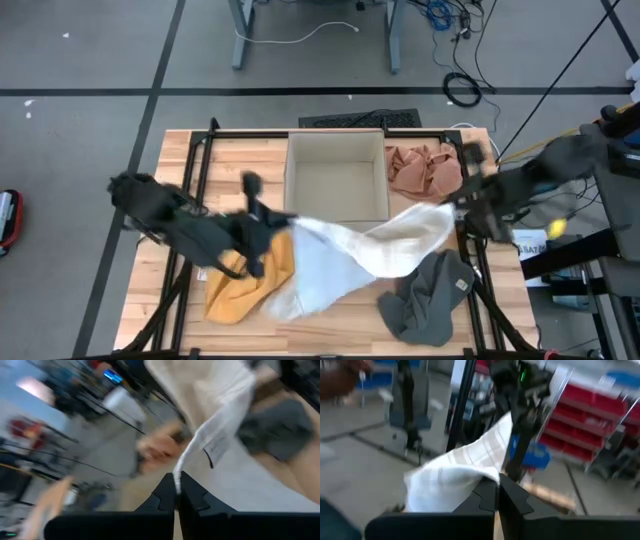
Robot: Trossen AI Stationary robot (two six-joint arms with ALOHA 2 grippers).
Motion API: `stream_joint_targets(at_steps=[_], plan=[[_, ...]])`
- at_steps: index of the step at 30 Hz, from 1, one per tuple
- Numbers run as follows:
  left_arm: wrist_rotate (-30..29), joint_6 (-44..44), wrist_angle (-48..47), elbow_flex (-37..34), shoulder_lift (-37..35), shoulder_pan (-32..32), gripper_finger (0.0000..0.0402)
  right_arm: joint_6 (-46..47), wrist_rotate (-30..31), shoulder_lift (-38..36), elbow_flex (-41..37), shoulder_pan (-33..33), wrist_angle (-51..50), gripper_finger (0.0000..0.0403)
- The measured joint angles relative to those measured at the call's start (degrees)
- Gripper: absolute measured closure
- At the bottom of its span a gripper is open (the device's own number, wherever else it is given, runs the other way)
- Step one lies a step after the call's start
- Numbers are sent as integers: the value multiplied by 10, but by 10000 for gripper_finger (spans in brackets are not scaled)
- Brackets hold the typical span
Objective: Fold towel
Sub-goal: Fold the white towel with brown checkered lines
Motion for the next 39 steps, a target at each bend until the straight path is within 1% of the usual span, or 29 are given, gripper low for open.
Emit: stream_joint_targets(at_steps=[1, 2, 6, 9, 12, 14, 16, 17, 19, 23, 28, 30, 33, 34, 39], plan=[[-16, 16, 13, 8, -3, 0, 400, -6, 0, 4, 24, 0, -4, 403], [-28, 43, 44, 1, -15, 0, 400, -14, 0, 8, 45, 0, -8, 403], [-26, 114, 118, -6, -45, -1, 400, -39, -1, 21, 100, 0, -22, 403], [-33, 149, 148, -6, -54, -1, 400, -61, -5, 27, 110, 0, -31, 403], [-74, 181, 163, -6, -55, -1, 400, -84, -1, 30, 110, 0, -33, 403], [-101, 195, 166, -6, -54, 3, 400, -98, 14, 31, 110, 0, -33, 403], [-106, 194, 167, -6, -55, 9, 400, -108, 39, 31, 110, 0, -29, 403], [-102, 186, 167, -6, -55, 11, 400, -108, 41, 31, 110, 0, -28, 403], [-75, 170, 159, -6, -55, 12, 400, -99, 37, 32, 110, 0, -35, 403], [-1, 110, 118, -6, -55, 4, 400, -47, -21, 34, 110, 0, -94, 403], [90, 1, 24, -6, -54, -11, 400, 49, -82, 49, 109, 1, -199, 403], [124, -43, -4, -6, -50, -21, 400, 77, -111, 57, 98, 4, -211, 403], [139, -86, -31, -6, -42, -46, 400, 90, -164, 67, 76, 15, -208, 403], [139, -95, -38, -6, -39, -55, 399, 91, -171, 71, 69, 19, -204, 403], [150, -153, -67, -6, -24, -81, 399, 88, -173, 95, 46, 39, -196, 403]])
